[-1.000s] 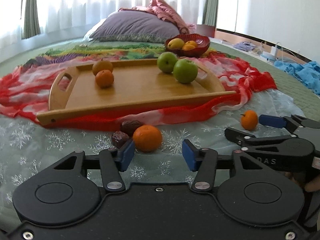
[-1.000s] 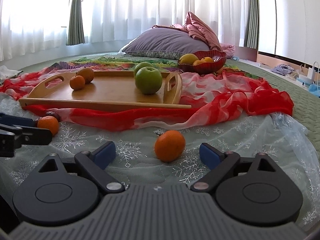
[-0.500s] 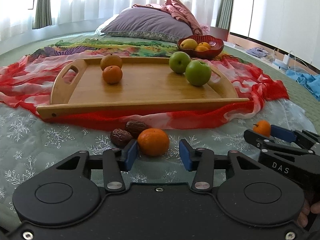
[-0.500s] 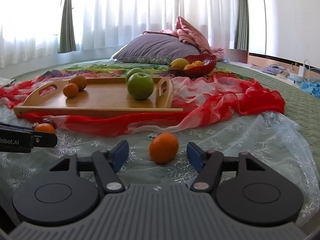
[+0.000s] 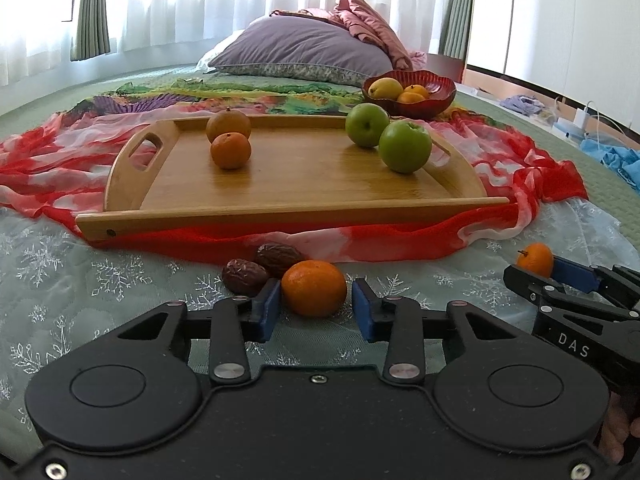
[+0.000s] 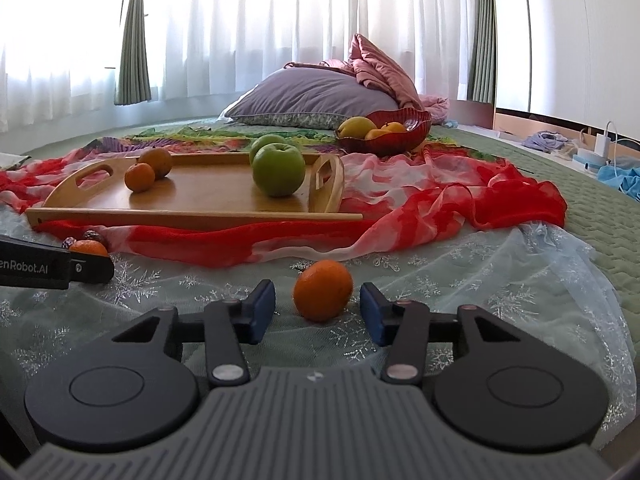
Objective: Organize fruits
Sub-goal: 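Move both grippers back toward the remaining tangerine and dates, then grasp a tangerine with the left gripper while the right grasps the other tangerine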
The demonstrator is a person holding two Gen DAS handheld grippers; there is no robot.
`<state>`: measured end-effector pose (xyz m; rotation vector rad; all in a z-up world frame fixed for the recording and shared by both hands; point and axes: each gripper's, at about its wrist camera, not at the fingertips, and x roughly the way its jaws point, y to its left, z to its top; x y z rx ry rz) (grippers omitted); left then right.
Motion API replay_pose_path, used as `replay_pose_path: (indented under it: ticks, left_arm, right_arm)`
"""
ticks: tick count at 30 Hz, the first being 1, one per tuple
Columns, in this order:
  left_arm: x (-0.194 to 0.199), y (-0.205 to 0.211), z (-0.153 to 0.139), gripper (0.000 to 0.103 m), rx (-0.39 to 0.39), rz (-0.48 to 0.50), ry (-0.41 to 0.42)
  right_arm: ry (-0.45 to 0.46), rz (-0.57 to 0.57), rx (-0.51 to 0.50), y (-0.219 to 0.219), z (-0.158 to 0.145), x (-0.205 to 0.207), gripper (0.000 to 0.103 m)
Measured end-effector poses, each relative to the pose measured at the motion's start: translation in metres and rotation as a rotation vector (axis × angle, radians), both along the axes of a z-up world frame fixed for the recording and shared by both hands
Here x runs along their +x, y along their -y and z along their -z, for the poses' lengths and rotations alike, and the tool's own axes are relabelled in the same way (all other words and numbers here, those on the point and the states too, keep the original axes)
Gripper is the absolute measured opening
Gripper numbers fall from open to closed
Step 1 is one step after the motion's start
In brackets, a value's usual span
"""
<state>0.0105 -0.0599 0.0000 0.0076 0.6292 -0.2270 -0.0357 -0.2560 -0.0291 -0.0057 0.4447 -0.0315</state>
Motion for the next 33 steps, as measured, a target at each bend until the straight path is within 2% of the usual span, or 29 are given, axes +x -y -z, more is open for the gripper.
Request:
replay_pose_path:
  ticks: [5,12,15,25,33]
  left_arm:
    - [0.0,0.001,0.001,0.033,0.008,-0.006,0.007]
    - [-0.003,0.001,-0.002,0.033,0.013,-0.002,0.026]
    - [-0.007,0.003,-0.006,0.033,0.021,0.007,0.047]
    - [-0.008,0.0,-0.026,0.033,0.011,0.008,0.101]
    - [0.012,-0.016,-0.039,0.033,0.004,-0.041,0.128]
  right_arm:
    - [-0.001,0.001,-0.003,0.0,-0.001,0.001,0.052]
    - [0.008,0.0,-0.012,0.0,-0.003,0.001,0.039]
    - [0.005,0.001,-0.008,0.001,-0.005,0.001,0.037]
    - [0.058,-0.013,-0.006,-0.001,-0.023,0.003,0.037]
    - [0.093,-0.035,0.029,-0.007,-0.041,0.027,0.037]
